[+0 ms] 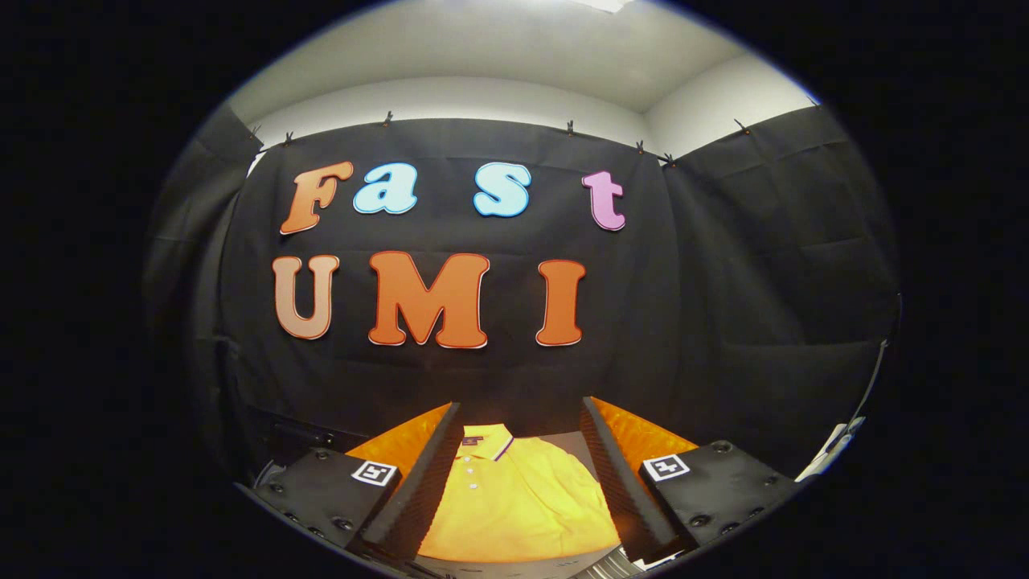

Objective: Put the clothes into the washing machine and then close the washing machine lid.

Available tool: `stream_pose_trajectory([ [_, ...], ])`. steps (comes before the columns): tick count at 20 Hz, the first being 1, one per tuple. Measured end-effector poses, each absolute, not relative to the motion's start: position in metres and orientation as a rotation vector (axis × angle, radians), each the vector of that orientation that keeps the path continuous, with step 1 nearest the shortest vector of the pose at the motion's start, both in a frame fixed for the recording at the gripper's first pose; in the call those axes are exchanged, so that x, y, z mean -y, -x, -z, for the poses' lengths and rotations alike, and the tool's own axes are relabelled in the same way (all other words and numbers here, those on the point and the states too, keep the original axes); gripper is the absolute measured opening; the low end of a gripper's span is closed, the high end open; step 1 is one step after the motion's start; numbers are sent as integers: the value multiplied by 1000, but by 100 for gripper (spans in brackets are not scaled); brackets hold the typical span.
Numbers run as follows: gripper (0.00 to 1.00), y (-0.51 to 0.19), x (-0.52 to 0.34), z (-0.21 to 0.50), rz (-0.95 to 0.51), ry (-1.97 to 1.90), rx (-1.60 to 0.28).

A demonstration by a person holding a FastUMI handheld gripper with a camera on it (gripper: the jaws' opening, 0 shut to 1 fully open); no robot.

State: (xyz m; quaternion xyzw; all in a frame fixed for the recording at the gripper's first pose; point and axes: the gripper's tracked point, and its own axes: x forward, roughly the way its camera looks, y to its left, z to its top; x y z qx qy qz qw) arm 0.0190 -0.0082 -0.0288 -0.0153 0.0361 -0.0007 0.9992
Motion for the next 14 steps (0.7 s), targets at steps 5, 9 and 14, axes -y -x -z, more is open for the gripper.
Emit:
stream_pose_trajectory([
  [5, 96, -35, 2, 31, -12, -55, -63],
  [9, 96, -42, -4, 27, -16, -31, -47],
  [14, 96, -67, -23, 41, -68, 14, -106],
])
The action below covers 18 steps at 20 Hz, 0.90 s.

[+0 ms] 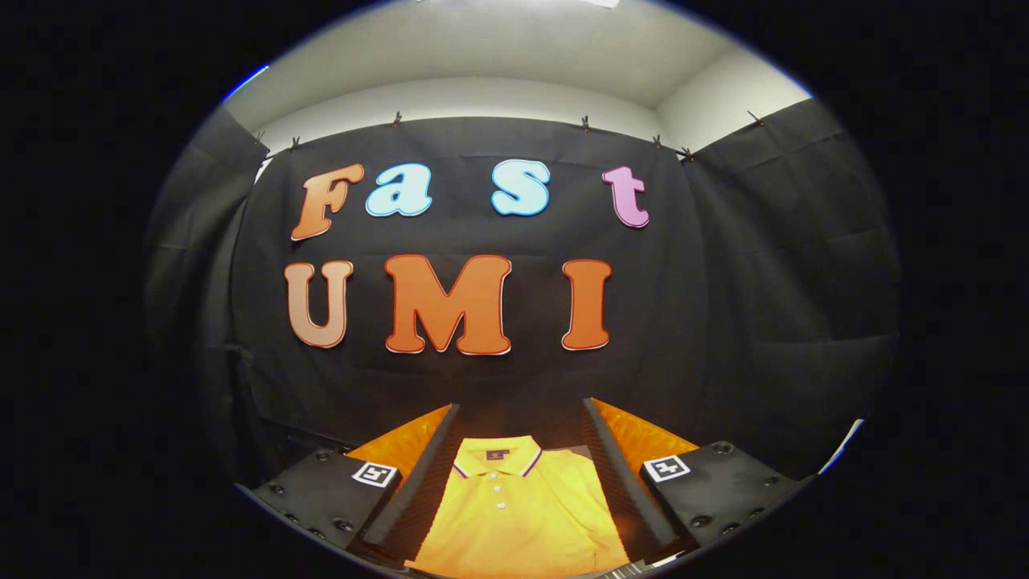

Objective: Put the clothes into the washing machine and then close the washing machine lid.

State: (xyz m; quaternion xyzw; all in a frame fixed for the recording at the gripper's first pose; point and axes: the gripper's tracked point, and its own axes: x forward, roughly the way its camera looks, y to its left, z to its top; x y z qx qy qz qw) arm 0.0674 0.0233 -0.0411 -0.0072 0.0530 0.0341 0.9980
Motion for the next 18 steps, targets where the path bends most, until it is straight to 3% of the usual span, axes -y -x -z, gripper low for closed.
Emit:
stream_pose_trajectory([
  [10, 96, -137, -49, 145, -111, 25, -428],
  [18, 96, -143, -55, 231, -126, 73, -654],
])
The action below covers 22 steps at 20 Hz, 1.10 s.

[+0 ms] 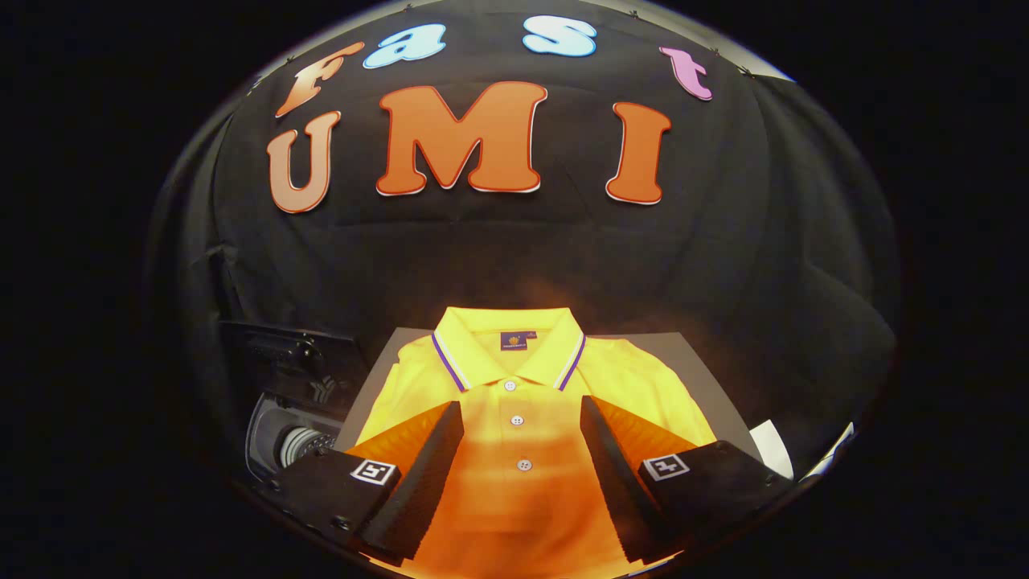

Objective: Put the clothes into the washing machine and then close the washing machine lid.

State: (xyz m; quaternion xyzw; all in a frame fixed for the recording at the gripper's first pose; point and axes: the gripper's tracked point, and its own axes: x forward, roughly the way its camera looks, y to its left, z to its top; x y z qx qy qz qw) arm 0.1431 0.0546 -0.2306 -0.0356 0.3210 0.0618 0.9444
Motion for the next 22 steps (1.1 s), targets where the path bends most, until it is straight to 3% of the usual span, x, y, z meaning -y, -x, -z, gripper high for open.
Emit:
stream_pose_trajectory([
  [6, 96, -139, -49, 269, -117, 25, -740],
  [15, 94, -139, -49, 271, -169, 5, -671],
  [18, 80, -141, -51, 274, -187, 12, -665],
  [21, 49, -140, -50, 274, -199, 3, -655],
  [22, 46, -140, -50, 274, -199, -1, -660],
])
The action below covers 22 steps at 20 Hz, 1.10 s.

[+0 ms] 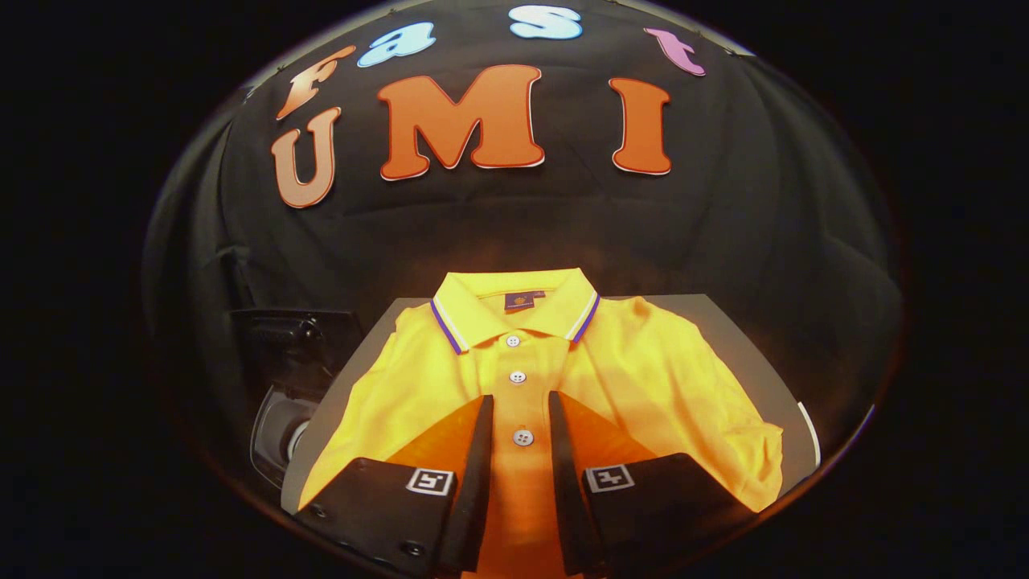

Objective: Put the clothes into the washing machine and then close the washing machine lid.

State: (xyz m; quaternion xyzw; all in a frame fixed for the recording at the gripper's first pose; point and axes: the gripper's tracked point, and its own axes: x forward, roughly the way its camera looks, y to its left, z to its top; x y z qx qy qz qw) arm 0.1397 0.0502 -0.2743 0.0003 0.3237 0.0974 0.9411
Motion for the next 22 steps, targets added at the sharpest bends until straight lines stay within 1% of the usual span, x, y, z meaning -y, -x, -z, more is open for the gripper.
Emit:
stream_pose_trajectory([
  [1, 46, -140, -50, 274, -192, -14, -657],
  [2, 30, -140, -52, 274, -203, -19, -652],
  [5, 12, -141, -51, 273, -184, -82, -609],
  [6, 8, -141, -50, 272, -178, -115, -592],
  [8, 8, -141, -50, 270, -161, -207, -569],
  [13, 8, -137, -48, 257, -170, -356, -432],
  [18, 8, -130, -56, 200, -237, -359, -268],
  [22, 8, -116, -60, 164, -260, -331, -195],
])
